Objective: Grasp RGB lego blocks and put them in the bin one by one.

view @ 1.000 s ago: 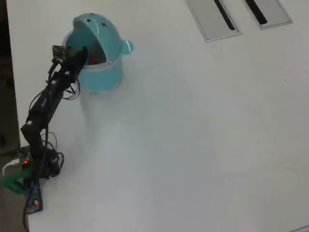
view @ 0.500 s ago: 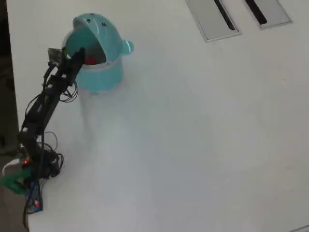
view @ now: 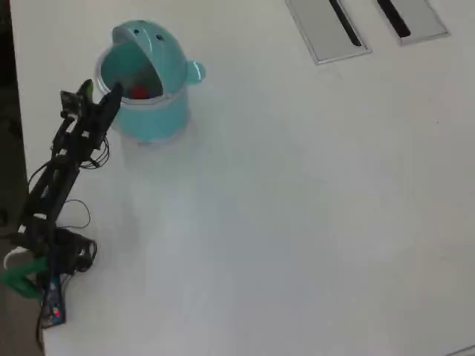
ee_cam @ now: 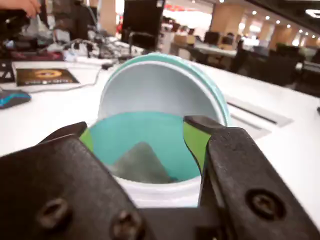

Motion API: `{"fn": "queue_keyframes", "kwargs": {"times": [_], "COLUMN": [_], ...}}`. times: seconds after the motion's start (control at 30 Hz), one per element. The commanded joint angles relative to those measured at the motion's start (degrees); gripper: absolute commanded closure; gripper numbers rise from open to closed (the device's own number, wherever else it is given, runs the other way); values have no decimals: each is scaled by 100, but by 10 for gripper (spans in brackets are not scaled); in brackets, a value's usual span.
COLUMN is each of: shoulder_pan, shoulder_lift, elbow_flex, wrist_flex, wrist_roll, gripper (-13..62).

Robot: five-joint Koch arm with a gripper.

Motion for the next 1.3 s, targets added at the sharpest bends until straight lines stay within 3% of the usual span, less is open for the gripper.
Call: {"fn": "queue_keyframes", "kwargs": {"times": [0.0, 0.5, 1.27], "shoulder_pan": [79, 475, 1837], "shoulder_lift": [316, 1283, 2329], "elbow_flex": [-246, 299, 721], "wrist_flex": [-448, -422, -448], "wrist_roll": [88, 1125, 4254], "gripper": [156, 156, 156]}}
